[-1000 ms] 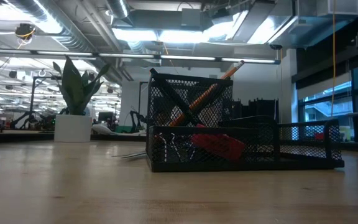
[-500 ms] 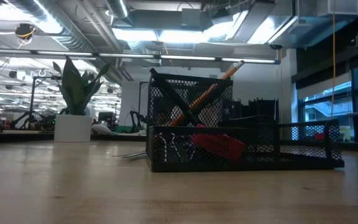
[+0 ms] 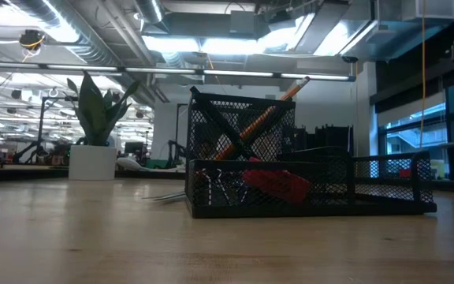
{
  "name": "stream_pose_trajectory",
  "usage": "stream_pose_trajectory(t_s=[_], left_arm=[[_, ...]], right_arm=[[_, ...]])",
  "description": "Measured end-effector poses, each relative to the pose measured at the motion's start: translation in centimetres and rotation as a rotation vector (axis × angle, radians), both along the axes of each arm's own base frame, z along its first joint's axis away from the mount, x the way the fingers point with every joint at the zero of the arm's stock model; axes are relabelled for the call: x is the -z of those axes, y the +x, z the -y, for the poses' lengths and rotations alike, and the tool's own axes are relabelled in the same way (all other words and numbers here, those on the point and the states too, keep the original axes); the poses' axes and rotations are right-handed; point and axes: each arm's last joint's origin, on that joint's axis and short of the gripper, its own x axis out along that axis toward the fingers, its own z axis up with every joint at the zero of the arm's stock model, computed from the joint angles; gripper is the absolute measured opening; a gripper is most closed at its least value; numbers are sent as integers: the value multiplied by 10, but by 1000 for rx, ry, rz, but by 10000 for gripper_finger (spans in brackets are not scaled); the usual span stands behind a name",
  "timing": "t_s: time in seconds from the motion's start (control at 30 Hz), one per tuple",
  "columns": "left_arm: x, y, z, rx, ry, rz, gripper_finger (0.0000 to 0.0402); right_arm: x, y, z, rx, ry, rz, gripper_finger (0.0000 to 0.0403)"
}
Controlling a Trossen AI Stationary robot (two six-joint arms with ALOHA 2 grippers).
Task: Pick and place office supplies into organizer
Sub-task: Put the pencil into the desk organizer
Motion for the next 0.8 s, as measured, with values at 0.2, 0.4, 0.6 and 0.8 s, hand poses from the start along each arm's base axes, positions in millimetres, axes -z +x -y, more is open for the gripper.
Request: stream_pose_trajectory(t_s=[0.2,0.4,0.6,0.8], left_arm=[[2,1,0,12,-58,-39,80],[12,4,-1,-46,-155,-204,135],[23,-5,0,-211,-221,-392,165],[30,-32,2,-296,-345,-601,168]], right_arm=[[1,0,0,18,-18,-1,18],[-2,-2,2,55,-31,5,20],[-10,-11,5,61,-50,-12,20],[-19,-37,18,212,-132,-211,20]])
